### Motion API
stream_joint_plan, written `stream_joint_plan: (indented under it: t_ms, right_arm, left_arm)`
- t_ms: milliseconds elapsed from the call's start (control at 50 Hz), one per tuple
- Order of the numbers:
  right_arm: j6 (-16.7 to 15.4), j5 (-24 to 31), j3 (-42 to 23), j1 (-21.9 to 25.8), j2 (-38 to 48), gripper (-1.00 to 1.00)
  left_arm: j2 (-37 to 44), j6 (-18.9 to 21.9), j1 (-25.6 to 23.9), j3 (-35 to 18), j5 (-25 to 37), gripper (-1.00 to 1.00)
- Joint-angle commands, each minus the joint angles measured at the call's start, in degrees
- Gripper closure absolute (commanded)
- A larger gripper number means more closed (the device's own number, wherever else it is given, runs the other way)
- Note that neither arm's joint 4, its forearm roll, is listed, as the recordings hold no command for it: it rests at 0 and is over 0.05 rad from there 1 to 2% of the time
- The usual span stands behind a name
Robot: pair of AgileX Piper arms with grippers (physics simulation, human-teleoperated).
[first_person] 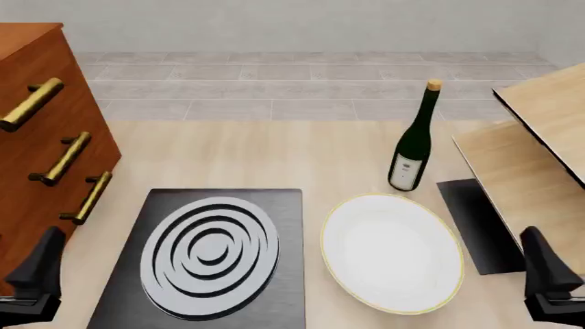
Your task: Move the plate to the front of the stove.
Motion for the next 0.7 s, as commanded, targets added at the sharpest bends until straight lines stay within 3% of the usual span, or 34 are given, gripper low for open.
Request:
stream_joint_plan:
  t_ms: [20,160,200,260,300,500,520,580,640,680,700]
  right_arm:
    - [0.60,0.33,-0.22,0.13,0.23,-1.00]
    - [-0.08,0.19,-0.21,0.19,0.02,-1.00]
    - [0.18,0.35,-0.24,0.16,0.01,-1.00]
    - [0.26,0.34,-0.21,0.15,0.03,-1.00]
    - [-0.06,0.31,-0.27,0.18,-0.04,-1.00]
    - [0.53,0.59,-0.31,0.12,0.01,-1.00]
    - [0.49,0.43,-0.22,0.12,0.05,-1.00]
    - [-0.01,0.32,-0.28,0.17,-0.04,-1.00]
    - [0.51,0.38,-0.21,0.11,0.09,-1.00]
    - [0.44,0.43,-0.26,0.12,0.06,-1.00]
    - [0.15,0.34,-0.27,0.15,0.02,-1.00]
  left_arm:
    - [0.94,1.08,-0.61,-0.04,-1.29,-1.00]
    - [1.99,3.50,-2.48,-0.42,-1.60,-1.00]
    - [3.61,2.56,-2.31,-1.75,-1.77,-1.00]
    - [7.91,9.76,-3.59,-1.55,-5.34,-1.00]
    - [20.00,12.10,-3.12,-1.51,-14.38,-1.00]
    - [25.40,20.45,-9.52,-7.62,-17.88,-1.00]
    - [27.12,24.49,-11.25,-7.31,-20.11,-1.00]
    - [32.86,28.45,-14.99,-8.75,-22.88,-1.00]
    - [36.92,35.55,-16.72,-8.97,-26.93,-1.00]
    - [38.43,36.60,-17.97,-11.30,-25.77,-1.00]
    - [40.05,40.63,-18.78,-11.40,-27.78,-1.00]
